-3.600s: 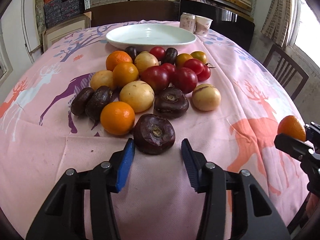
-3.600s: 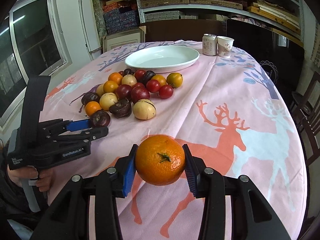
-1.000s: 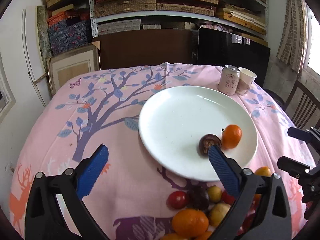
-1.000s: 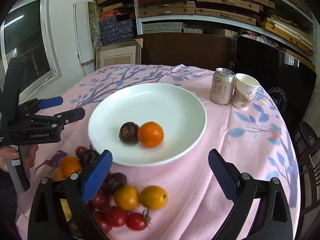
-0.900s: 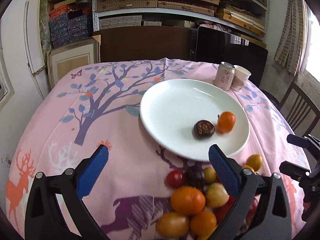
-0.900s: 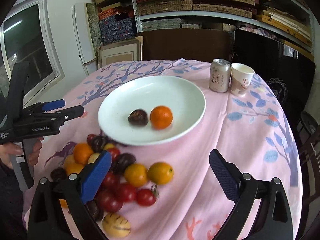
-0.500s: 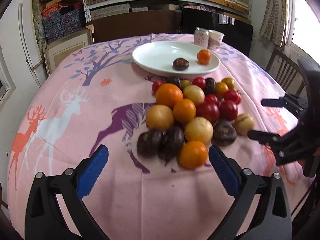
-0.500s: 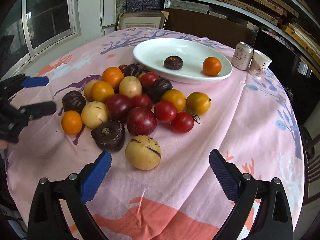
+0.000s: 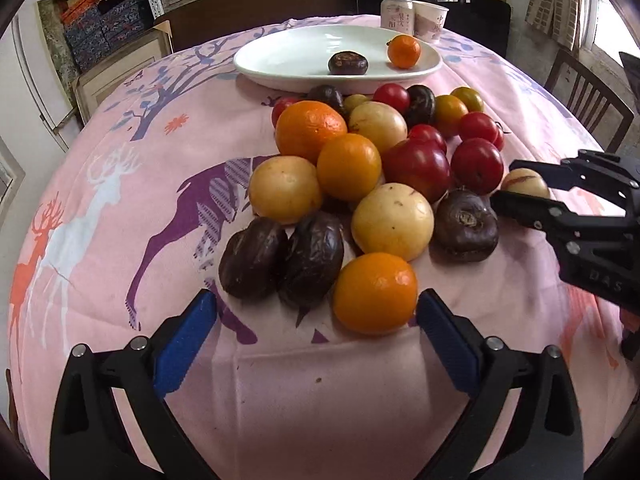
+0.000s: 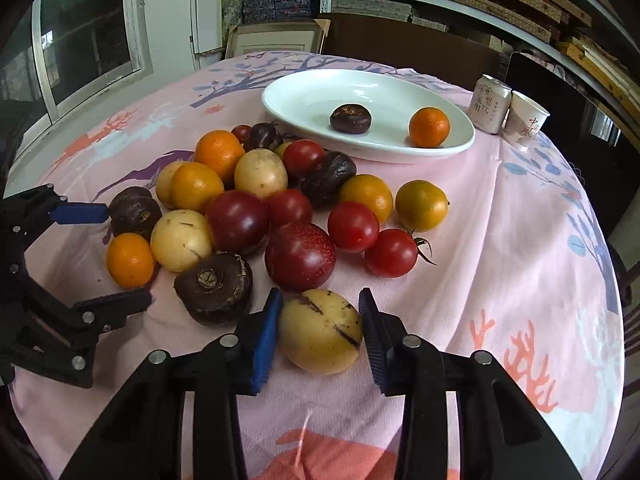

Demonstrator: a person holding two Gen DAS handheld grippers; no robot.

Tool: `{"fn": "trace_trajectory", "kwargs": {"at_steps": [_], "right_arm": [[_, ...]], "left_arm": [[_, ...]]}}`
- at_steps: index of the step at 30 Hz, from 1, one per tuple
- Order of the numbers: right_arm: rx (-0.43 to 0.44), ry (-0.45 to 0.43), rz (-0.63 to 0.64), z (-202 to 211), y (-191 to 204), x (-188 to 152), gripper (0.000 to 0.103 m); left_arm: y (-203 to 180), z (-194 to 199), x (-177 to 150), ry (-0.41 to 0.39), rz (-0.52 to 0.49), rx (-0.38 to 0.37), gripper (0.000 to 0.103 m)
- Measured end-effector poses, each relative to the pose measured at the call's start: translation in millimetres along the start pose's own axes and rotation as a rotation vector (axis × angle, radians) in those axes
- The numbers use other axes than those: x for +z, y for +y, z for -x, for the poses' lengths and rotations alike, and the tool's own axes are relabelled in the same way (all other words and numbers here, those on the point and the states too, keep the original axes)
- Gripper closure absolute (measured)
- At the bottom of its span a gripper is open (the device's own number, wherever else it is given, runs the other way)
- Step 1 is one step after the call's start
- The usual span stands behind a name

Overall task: Organize fruits
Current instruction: 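Grasp a pale striped pepino with the right tool while the left tool grasps an orange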

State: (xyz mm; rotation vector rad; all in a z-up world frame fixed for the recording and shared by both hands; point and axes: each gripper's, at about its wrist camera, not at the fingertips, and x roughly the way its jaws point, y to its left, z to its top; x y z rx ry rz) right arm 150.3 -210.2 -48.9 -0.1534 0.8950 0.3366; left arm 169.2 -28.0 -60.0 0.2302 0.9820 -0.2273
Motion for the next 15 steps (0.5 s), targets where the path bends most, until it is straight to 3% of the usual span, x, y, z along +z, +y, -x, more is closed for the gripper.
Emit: {"fn": "trace_trajectory", "kwargs": {"at_steps": [4, 8, 9, 11, 15], "right_arm": [[0.006, -0.057, -0.049, 16, -14, -5, 0.064], [0.002, -0.105, -0.119, 23, -35, -8, 0.063], [0.012, -0.111, -0.142, 23, -40, -9, 0.063], [0.029, -0.126, -0.177, 26, -47, -10, 0.063], [0.041, -0.148, -0.183, 29, -52, -11, 0.063]], "left_arm": [[0, -3, 1, 0.002, 0.094, -0.025, 0.013], [-6, 1, 1, -0.020, 0.153, 0.005, 0.034], [-7, 4, 0, -0.028, 0.164, -0.003, 0.043], [-11, 8, -3, -0.033, 0.167, -0.023, 0.052], [-22, 13, -10, -0.042, 0.139, -0.009, 0.058]]}}
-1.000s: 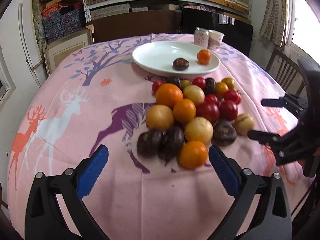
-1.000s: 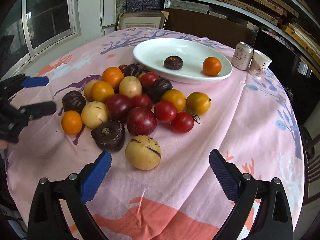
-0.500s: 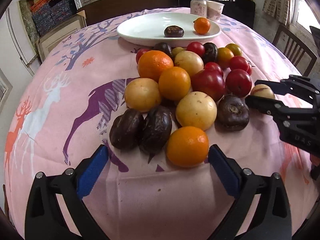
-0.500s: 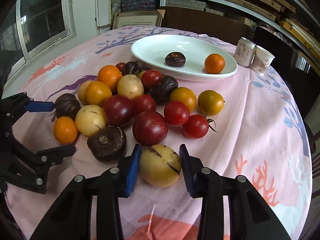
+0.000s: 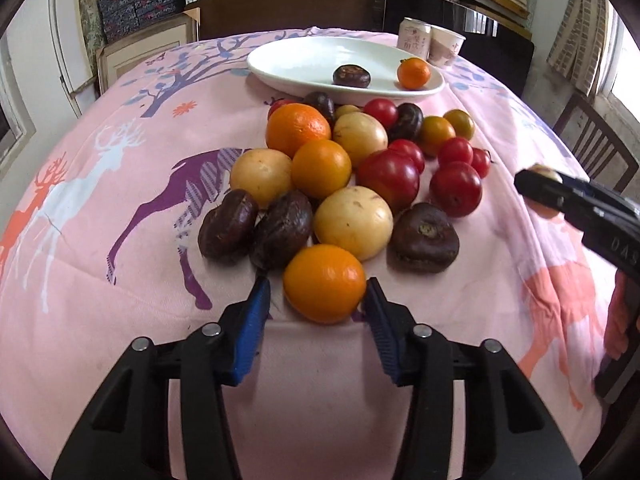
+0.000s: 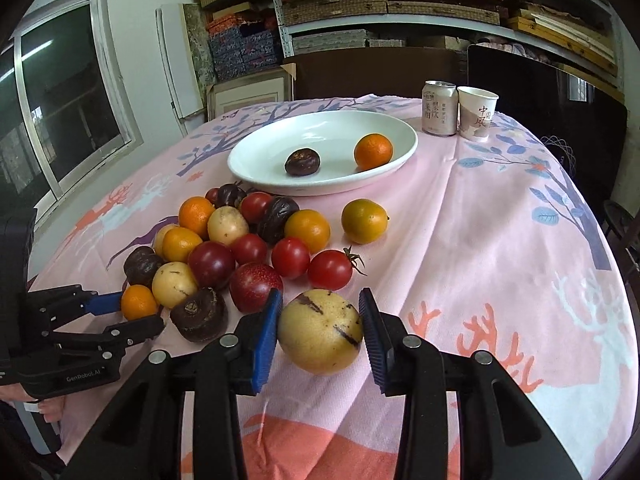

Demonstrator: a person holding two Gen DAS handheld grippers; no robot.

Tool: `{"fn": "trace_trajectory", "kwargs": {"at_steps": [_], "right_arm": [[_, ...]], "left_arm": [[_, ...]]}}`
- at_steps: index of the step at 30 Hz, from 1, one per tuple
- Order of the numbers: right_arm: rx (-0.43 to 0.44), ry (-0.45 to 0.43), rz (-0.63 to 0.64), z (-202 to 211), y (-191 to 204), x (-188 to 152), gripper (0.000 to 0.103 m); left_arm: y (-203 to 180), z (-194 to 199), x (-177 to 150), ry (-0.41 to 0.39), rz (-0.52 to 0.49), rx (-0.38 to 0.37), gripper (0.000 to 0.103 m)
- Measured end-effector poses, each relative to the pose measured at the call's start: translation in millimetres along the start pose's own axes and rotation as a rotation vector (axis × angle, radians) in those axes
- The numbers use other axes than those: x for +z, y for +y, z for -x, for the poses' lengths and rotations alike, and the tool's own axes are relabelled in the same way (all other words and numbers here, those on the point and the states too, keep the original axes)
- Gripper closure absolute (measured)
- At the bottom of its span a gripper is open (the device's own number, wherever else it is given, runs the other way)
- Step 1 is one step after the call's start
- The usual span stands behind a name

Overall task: Organize fruits
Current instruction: 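Grasp a pale striped pepino with the right tool while the left tool grasps an orange, then lower the pepino onto the white plate with the right tool while the left tool places the orange there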

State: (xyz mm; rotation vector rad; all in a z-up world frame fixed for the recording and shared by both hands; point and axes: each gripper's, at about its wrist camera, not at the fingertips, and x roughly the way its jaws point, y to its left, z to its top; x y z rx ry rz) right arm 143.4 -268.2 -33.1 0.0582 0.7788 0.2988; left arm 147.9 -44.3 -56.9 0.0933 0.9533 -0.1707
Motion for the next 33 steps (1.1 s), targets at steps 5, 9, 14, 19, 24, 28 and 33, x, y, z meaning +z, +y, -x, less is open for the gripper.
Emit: {"fn": "trace_trajectory", "kwargs": {"at_steps": [5, 9, 14, 19, 24, 28, 33], "right_arm": [[0.029, -0.005, -0.006, 3, -2, -1, 0.063], [0.039, -0.002, -0.018, 3, -4, -2, 0.063], [0.048, 0.001, -0.053, 2, -11, -3, 0.062], [0.053, -0.014, -0.069, 6, -14, -4, 0.061], [0.058, -0.010, -0.074, 5, -15, -5, 0.063], [0.060, 0.020, -0.060, 4, -15, -4, 0.060], [-0.006, 0.142, -0.002, -14, -7, -7, 0.031]], "left_arm": [[2, -1, 4, 0.006, 0.028, -0.046, 0.057], [-6, -5, 9, -0.005, 0.028, -0.044, 0.055], [-13, -2, 6, -0.010, 0.007, -0.087, 0.067], [-8, 4, -1, -0.009, 0.028, -0.114, 0.067], [-9, 19, -7, -0.020, -0.011, -0.125, 0.067], [-4, 28, -1, -0.053, -0.014, -0.113, 0.067], [6, 41, 4, -0.113, -0.022, -0.119, 0.067]]}}
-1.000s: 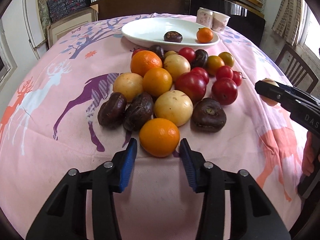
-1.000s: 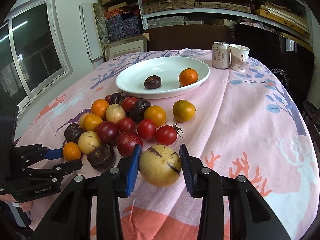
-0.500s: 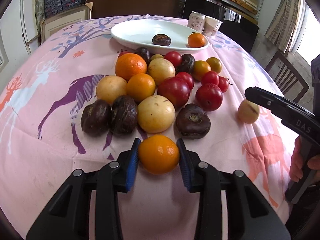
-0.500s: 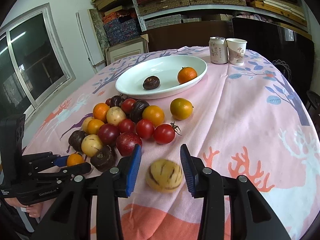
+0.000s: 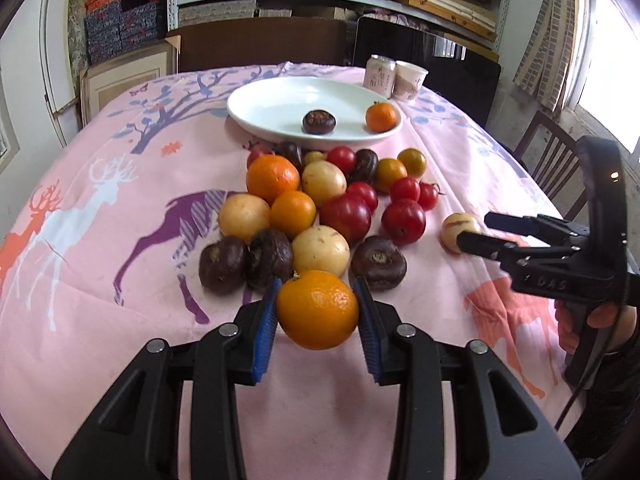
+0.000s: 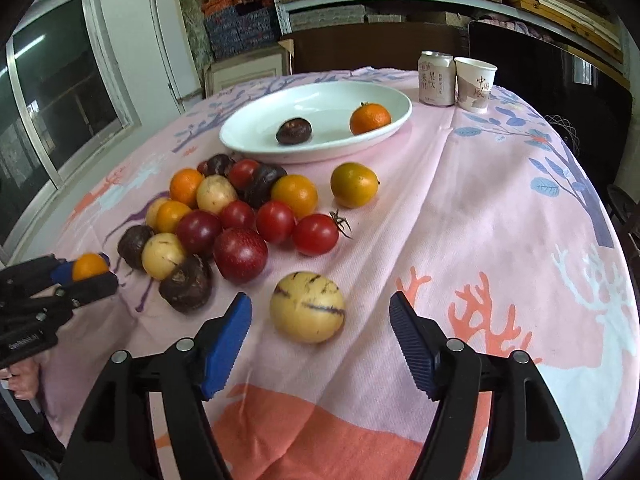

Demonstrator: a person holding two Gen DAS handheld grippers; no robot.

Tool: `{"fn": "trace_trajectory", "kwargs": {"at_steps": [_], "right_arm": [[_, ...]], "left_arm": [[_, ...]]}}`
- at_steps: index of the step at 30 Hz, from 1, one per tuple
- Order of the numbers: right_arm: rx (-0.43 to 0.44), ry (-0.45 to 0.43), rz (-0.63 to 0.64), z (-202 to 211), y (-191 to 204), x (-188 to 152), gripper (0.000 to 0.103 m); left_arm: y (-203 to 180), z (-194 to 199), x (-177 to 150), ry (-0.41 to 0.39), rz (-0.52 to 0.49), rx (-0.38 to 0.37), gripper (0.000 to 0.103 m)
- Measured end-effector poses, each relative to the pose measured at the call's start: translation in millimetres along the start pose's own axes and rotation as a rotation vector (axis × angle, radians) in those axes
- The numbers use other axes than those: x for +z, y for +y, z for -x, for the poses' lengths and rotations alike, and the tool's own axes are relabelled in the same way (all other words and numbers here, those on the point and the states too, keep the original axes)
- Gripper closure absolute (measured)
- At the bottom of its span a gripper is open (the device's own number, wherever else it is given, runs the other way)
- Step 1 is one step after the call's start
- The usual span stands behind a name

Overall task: Organize fruits
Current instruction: 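Lower the pepino onto the white plate with the right tool while the left tool places the orange there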

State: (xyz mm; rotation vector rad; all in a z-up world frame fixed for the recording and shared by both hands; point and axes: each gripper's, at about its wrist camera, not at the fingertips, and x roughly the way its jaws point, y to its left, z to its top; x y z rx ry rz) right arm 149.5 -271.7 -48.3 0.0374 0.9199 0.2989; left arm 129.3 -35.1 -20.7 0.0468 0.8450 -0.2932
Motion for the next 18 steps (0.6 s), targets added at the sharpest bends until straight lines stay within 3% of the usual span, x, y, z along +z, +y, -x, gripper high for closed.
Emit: {"fn": "trace_trajectory", "kwargs": {"at_steps": [2, 4, 13, 18], "right_arm": [[-0.005, 0.032, 0.033, -7, 7, 1, 0.034], [-0.058, 0.052, 0.071, -16, 14, 2, 0.062], [-0.042, 0.001, 0.076, 4, 17, 1, 0.063], [-0.036, -0.042, 0.161, 26, 27, 14, 0.063]], "left_arm": [[4, 2, 1, -0.008, 0.005, -0.007, 0.067], [5, 3, 2, -0.011, 0.008, -0.011, 0.067], [10, 10, 11, -0.041, -0.011, 0.000, 0.067], [11, 16, 33, -0.083, -0.063, 0.034, 0.067]]}}
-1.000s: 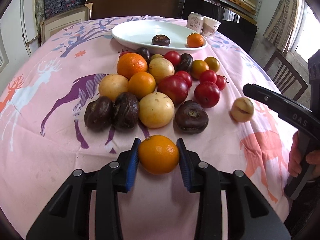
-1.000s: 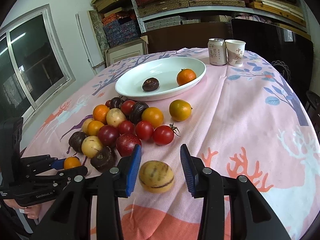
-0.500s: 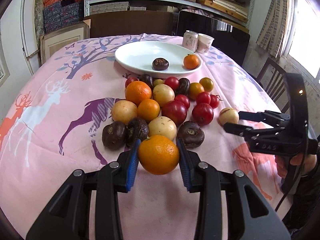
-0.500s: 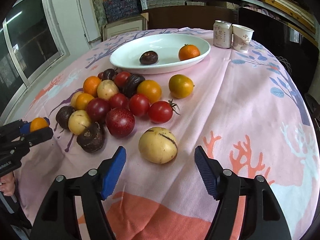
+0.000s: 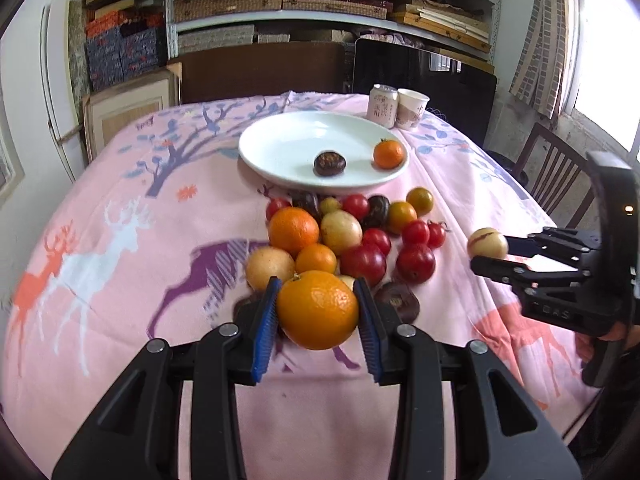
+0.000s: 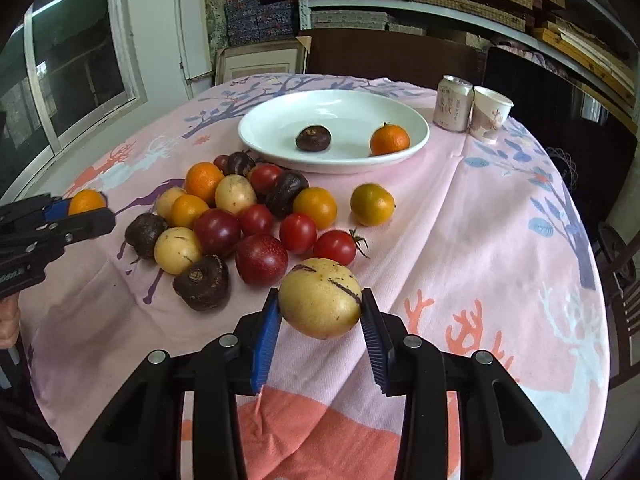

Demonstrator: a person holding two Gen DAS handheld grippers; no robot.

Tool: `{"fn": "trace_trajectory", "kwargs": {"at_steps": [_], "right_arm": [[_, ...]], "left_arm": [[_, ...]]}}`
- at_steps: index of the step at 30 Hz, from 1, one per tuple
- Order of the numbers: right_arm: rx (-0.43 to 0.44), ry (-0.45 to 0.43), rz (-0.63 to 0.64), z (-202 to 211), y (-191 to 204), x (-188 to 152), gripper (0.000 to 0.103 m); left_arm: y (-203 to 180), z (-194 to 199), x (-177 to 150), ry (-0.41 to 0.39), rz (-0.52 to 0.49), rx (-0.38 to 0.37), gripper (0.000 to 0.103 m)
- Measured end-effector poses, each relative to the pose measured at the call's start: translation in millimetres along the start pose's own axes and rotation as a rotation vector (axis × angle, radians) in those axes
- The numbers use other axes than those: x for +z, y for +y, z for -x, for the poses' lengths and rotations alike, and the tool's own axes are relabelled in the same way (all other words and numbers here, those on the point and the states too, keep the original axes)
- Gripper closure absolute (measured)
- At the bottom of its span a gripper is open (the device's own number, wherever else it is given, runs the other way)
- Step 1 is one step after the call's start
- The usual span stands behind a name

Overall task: Organize fruits
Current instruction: 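Lower the pepino onto the white plate with the right tool while the left tool places the orange there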

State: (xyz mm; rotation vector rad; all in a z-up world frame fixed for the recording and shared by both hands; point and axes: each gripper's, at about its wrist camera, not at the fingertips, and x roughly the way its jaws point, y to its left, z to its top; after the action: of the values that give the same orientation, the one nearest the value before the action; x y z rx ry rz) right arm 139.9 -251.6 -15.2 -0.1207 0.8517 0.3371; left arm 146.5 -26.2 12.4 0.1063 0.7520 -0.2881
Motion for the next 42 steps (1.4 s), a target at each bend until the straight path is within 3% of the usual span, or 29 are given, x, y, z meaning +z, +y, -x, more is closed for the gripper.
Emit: {"fn": "trace_trajectory", "kwargs": {"at_steps": [5, 8, 11, 16, 19, 22, 24, 32, 33, 34, 35, 36, 38, 42], "right_arm": [[-0.020, -0.041, 0.005, -6, -7, 36, 0.063], [0.031, -0.089, -0.046, -17, -16, 60, 0.063], [0.041, -0.117, -0.056, -35, -20, 84, 0.063], [0.038, -0.146, -0.051, -72, -33, 108, 0.063], [0.042, -0.127, -0.071, -94, -41, 112, 0.063], [0.048, -0.112, -0.089, -106, -46, 113, 0.063], [0.048, -0.107, -0.086, -109, -48, 112, 0.063], [0.069, -0.102, -0.080, -119, -49, 109, 0.062], [0.072, -0.105, -0.081, -120, -48, 109, 0.052], [0.054, -0.117, -0.090, -118, -49, 107, 0.033], [0.032, -0.144, -0.098, -113, -50, 106, 0.025], [0.021, -0.170, -0.098, -108, -51, 105, 0.013], [0.000, -0.179, -0.078, -97, -50, 105, 0.008], [0.021, -0.193, -0.109, -72, -50, 96, 0.005]], "left_arm": [[13, -18, 43, -0.032, -0.019, 0.029, 0.067], [17, -35, 70, -0.079, -0.060, -0.072, 0.067], [18, -60, 98, -0.108, -0.103, -0.081, 0.067], [38, -123, 132, -0.013, 0.022, -0.160, 0.067], [46, -153, 135, 0.005, 0.035, -0.067, 0.067], [62, -175, 132, 0.054, 0.114, -0.107, 0.067], [65, -182, 127, 0.073, 0.123, -0.090, 0.067], [36, -172, 128, 0.043, 0.021, -0.069, 0.067], [34, -171, 128, 0.041, 0.017, -0.067, 0.067], [32, -171, 128, 0.038, 0.011, -0.062, 0.066], [30, -169, 128, 0.031, 0.005, -0.047, 0.038], [29, -167, 129, 0.018, 0.003, -0.030, 0.004], [29, -156, 129, -0.029, 0.001, -0.004, 0.005], [28, -140, 125, -0.002, 0.011, -0.029, 0.005]]}}
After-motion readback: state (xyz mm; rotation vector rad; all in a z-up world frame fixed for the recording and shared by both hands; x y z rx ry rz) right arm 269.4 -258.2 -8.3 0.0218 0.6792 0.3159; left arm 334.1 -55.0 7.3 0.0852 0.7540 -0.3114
